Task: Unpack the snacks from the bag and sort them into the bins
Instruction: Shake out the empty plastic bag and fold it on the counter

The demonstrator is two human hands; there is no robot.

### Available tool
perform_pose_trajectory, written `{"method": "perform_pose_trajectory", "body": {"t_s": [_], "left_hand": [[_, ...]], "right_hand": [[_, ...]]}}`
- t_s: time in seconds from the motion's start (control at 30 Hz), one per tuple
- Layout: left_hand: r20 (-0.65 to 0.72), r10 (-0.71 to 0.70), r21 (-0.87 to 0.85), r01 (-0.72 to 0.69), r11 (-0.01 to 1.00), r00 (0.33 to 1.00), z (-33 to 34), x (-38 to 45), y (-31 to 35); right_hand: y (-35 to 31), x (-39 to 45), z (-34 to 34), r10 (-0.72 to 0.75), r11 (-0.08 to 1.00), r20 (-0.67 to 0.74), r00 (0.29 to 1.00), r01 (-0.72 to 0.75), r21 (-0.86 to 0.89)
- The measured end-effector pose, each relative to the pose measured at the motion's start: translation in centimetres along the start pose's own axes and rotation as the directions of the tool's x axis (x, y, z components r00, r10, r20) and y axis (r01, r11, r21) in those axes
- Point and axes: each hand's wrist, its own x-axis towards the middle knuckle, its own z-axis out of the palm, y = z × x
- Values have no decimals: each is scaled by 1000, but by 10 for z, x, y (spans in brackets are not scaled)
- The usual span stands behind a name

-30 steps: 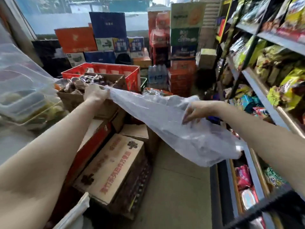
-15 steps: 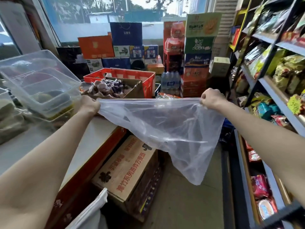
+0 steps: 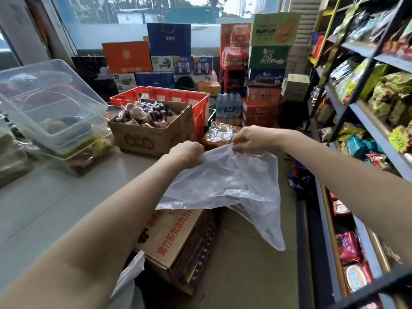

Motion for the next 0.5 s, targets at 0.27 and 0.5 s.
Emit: {"method": "perform_pose_trajectory", "body": {"t_s": [0.27, 0.5], "left_hand": [[192, -105, 38, 100, 994, 976, -9, 15, 2], [364, -100, -210, 186, 960, 926, -9, 15, 39]], "right_hand": [[43, -43, 25, 312, 936, 395, 864, -351, 26], [25, -21, 60, 199, 877, 211, 957, -270, 398]]}}
